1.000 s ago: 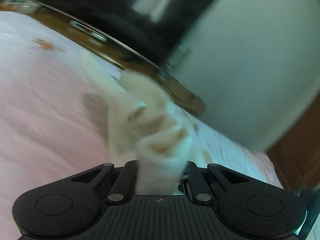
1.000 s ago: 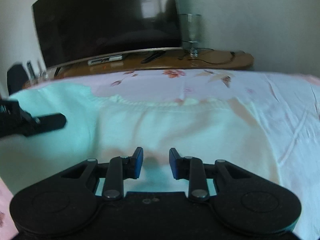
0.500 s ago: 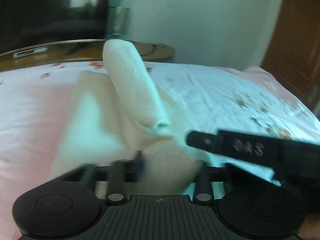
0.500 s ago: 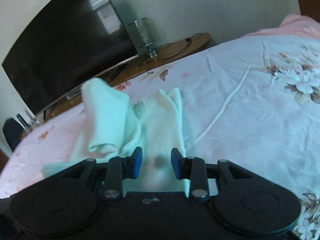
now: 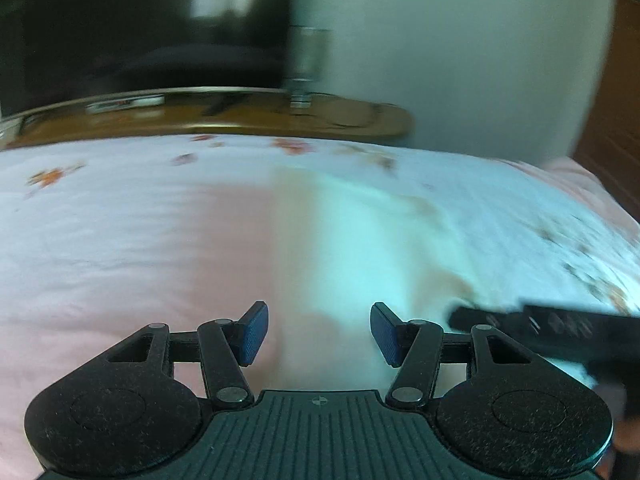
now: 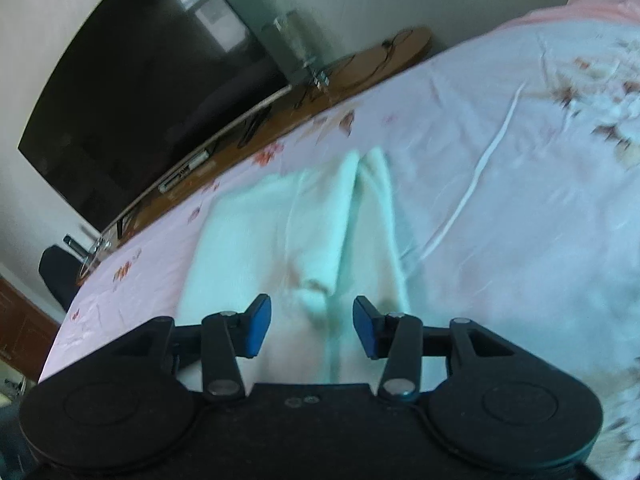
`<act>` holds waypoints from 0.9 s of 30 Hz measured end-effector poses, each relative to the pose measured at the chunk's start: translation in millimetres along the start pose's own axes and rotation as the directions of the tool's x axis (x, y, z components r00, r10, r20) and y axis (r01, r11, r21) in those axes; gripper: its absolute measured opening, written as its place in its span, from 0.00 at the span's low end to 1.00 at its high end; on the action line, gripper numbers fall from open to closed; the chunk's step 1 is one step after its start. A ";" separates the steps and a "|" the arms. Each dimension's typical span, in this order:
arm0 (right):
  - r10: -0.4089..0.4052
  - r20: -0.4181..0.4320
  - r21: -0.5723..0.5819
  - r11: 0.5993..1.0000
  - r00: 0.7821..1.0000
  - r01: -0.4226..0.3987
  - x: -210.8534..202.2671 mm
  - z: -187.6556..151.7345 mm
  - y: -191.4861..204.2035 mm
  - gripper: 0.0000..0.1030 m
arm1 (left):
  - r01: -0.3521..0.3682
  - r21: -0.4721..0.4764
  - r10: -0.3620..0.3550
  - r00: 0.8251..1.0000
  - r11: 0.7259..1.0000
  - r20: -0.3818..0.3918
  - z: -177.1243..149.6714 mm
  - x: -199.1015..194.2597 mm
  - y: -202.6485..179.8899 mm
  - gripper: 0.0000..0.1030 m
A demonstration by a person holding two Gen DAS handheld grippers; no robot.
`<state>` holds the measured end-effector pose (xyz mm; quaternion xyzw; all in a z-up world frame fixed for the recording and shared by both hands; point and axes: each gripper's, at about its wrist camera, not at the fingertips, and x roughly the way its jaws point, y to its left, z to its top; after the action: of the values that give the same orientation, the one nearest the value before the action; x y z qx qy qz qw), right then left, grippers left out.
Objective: Fold small clothes
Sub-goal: 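Grasp the folded sweater edge with the right gripper while the left gripper withdraws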
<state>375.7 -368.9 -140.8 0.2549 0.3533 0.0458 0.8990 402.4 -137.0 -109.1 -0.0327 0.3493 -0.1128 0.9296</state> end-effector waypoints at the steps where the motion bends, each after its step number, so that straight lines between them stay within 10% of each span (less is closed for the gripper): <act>1: 0.008 -0.012 0.005 1.000 1.000 -0.008 8.0 -0.8 0.5 0.44 | -0.013 -0.019 0.013 1.000 1.000 -0.001 -0.1 5.6 7.2 0.55; 8: 0.052 -0.005 0.014 0.999 0.999 -0.052 32.5 4.3 3.4 0.43 | -0.008 -0.070 0.004 0.999 0.998 -0.051 -10.5 42.4 15.9 0.55; 13: 0.084 -0.007 -0.042 0.996 0.996 -0.085 32.9 7.9 16.7 0.21 | -0.003 -0.157 -0.008 0.997 0.988 -0.073 -16.5 49.9 24.7 0.69; 19: 0.070 -0.012 -0.041 0.997 0.997 -0.071 49.4 13.9 18.3 0.31 | 0.002 -0.162 -0.015 0.997 0.987 -0.074 -17.6 52.3 23.6 0.69; 27: 0.036 0.017 -0.177 0.984 0.999 -0.032 33.7 27.1 34.0 0.16 | 0.021 -0.077 -0.021 1.000 0.997 0.003 -5.2 35.9 4.5 0.69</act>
<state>422.0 -342.1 -127.9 0.1803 0.3345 0.0897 0.9206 426.0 -140.9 -136.7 -0.0720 0.3519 -0.1089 0.9269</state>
